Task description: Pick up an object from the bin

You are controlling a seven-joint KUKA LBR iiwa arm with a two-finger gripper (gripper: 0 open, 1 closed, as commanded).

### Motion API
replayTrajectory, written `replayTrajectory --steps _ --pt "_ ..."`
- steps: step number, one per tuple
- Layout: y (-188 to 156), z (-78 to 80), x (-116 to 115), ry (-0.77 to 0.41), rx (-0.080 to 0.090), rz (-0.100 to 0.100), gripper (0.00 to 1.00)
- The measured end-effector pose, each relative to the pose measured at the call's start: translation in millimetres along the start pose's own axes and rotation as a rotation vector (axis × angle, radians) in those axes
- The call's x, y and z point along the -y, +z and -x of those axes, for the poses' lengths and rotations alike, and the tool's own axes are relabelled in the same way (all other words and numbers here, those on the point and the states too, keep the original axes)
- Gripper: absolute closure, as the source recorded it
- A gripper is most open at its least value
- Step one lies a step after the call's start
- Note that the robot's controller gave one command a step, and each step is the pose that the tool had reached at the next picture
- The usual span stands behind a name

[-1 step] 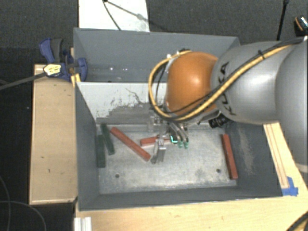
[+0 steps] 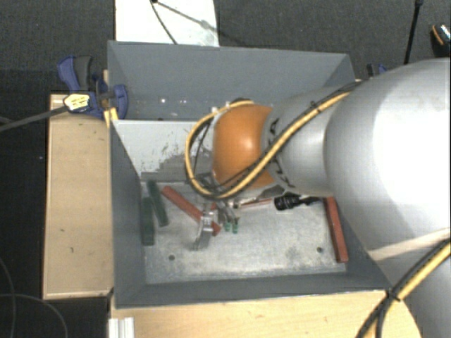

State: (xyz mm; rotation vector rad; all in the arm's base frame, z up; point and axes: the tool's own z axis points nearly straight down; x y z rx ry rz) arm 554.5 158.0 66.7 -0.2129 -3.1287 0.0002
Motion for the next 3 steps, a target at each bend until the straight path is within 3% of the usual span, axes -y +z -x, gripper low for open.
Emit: replayTrajectory --steps 3 --pt "-1.4 1.1 0.0 0.013 0.005 0.002 0.00"
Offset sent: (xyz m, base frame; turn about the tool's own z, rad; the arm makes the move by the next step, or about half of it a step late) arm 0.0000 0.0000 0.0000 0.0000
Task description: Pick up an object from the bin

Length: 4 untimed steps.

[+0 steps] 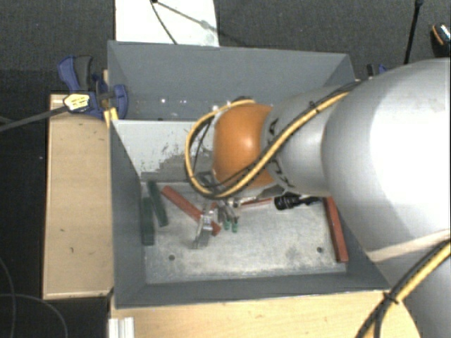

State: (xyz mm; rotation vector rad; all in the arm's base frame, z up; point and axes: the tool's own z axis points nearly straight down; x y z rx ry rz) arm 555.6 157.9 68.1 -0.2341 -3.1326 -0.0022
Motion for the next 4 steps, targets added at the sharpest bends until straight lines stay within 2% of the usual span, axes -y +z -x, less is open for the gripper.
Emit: replayTrajectory --steps 1,2,3,4 --pt "0 0.6 0 0.006 0.001 0.001 0.00" --pt "-1 1.4 0 0.009 0.003 0.000 1.00" --pt "-4 2.1 0 0.013 0.004 0.001 1.00" --pt "-67 4.2 0 0.013 0.008 0.003 1.00"
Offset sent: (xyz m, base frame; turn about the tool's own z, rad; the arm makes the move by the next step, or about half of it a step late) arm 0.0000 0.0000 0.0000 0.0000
